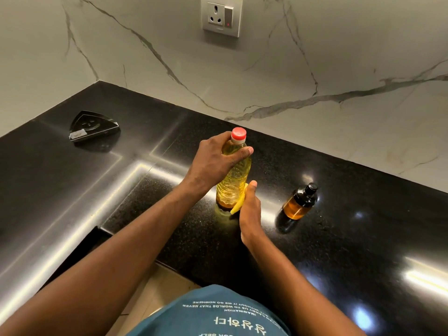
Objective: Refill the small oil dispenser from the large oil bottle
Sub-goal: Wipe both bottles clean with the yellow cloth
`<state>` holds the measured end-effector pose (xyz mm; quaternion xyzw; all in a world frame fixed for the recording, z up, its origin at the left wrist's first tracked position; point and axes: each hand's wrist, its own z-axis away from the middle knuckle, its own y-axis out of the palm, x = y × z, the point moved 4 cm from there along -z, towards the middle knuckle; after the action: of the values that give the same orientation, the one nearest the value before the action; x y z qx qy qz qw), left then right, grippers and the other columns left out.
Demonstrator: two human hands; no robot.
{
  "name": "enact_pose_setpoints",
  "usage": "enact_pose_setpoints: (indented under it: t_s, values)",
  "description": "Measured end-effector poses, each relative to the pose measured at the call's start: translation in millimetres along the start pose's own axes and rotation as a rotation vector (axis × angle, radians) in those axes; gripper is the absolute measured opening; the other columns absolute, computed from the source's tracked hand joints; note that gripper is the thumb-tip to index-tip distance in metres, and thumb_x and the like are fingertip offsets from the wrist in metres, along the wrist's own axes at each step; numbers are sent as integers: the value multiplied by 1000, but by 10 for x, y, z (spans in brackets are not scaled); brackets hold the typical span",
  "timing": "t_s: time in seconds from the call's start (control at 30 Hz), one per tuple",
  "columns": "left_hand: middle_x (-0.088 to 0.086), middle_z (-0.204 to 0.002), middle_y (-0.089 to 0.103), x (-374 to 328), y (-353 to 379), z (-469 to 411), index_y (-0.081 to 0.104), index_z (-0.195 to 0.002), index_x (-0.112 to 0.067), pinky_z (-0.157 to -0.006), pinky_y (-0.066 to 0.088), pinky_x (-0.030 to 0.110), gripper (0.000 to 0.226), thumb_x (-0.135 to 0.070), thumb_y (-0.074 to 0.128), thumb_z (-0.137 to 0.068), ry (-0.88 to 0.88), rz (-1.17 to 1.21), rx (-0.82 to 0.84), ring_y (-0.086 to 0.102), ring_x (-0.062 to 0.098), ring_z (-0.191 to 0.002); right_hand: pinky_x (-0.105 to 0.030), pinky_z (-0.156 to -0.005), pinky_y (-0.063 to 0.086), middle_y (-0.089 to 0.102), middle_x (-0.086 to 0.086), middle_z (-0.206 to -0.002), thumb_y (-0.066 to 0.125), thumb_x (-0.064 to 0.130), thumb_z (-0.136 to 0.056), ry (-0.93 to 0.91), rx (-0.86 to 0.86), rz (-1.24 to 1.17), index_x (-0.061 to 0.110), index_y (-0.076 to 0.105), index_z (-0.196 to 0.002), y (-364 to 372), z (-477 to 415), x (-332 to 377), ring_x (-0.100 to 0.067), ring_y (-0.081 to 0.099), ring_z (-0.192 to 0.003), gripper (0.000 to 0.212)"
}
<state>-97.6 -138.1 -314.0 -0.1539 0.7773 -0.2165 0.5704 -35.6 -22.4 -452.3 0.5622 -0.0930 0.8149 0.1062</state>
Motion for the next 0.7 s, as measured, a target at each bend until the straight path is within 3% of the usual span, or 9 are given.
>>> enact_pose_setpoints:
  t_s: [0.1,0.17,0.27,0.4,0.5,0.57,0.63,0.7]
  values:
    - [-7,-99,71,7,-7,-19,70,-112,-17,-72,48,4,35,-45,75,-91,-6,-1,24,66,-2,-91,-54,-100,54,77,-1,-110,33,64,-105,-119,-50,-37,27,72,-117,13,133,127,-20,72,-106,55]
    - [-6,-99,71,8,-25,-48,69,-112,-18,-77,52,12,34,-45,73,-92,-19,-17,79,67,1,-92,-53,-99,56,74,0,-118,44,44,-105,-224,-58,-23,25,67,-131,12,111,248,-21,70,-112,40]
    - [-5,-103,69,-2,-64,-125,63,-118,-20,-87,56,28,31,-41,70,-96,-70,-22,225,67,7,-97,-44,-100,59,73,2,-124,52,11,-100,-260,-85,-15,18,63,-141,-64,46,327,-14,69,-115,43]
    - [4,-130,60,-15,-117,-183,36,-150,-27,-107,51,47,63,-33,69,-97,-162,49,366,59,22,-122,-39,-105,57,73,1,-128,61,-2,-99,-221,-155,-28,12,68,-137,-212,32,284,-8,68,-118,41]
    - [11,-150,50,-42,-122,-161,23,-160,-25,-113,46,45,81,-35,71,-95,-172,52,334,51,26,-136,-36,-102,59,75,-3,-125,65,0,-99,-231,-151,-88,9,70,-133,-255,102,318,-12,71,-115,35]
    - [8,-144,56,-76,-108,-121,35,-154,-21,-109,50,40,78,-42,76,-90,-148,49,246,56,20,-130,-27,-94,60,75,-2,-126,65,4,-101,-253,-136,-130,8,69,-134,-264,170,389,-9,72,-114,33]
    - [1,-118,69,-93,-85,-90,60,-129,-18,-98,58,39,52,-46,77,-88,-93,0,141,67,14,-109,-16,-86,57,73,0,-129,63,8,-103,-252,-119,-151,7,67,-137,-255,208,461,1,70,-111,33]
    - [-1,-98,72,-89,-63,-74,69,-106,-17,-89,61,40,32,-43,77,-89,-70,-10,80,70,12,-94,-12,-82,54,74,7,-125,56,16,-108,-230,-68,-157,12,67,-138,-181,214,483,7,69,-106,32]
